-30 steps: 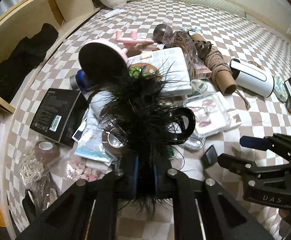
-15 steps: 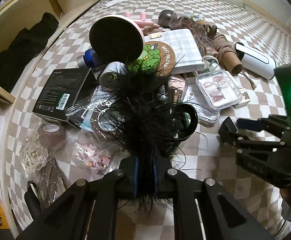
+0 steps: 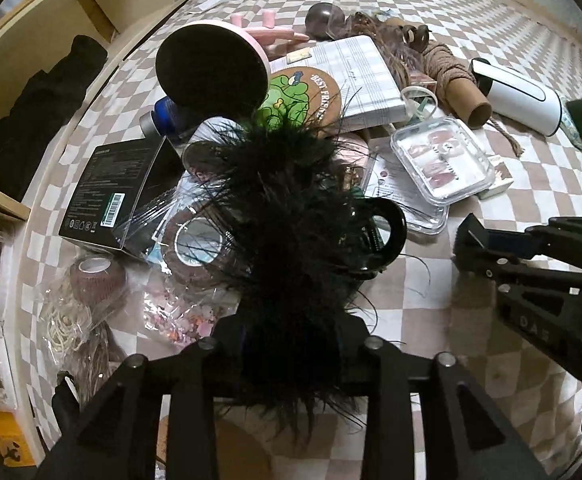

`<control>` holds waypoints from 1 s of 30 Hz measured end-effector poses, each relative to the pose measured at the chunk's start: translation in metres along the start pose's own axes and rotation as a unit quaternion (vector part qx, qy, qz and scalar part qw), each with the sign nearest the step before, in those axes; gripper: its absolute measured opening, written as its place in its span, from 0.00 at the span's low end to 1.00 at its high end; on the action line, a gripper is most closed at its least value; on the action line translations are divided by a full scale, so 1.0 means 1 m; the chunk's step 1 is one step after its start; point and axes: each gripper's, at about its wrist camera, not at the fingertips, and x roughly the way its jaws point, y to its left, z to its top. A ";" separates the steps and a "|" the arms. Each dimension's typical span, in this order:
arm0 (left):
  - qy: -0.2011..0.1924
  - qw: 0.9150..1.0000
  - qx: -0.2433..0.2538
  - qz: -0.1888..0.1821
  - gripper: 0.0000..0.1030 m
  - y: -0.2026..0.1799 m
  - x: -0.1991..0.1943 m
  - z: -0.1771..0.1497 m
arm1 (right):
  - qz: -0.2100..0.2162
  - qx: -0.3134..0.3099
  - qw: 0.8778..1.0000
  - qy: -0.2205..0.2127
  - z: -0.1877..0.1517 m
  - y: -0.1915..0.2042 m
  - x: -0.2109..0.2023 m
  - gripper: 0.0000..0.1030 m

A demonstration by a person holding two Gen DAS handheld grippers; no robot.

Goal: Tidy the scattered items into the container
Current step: 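Lift the feather boa with the left tool while the right lifts the black item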

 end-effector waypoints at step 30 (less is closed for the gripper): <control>-0.046 0.999 -0.006 -0.015 0.12 -0.019 -0.049 0.002 | 0.006 0.024 1.000 -0.013 -0.026 -0.014 -0.041 0.22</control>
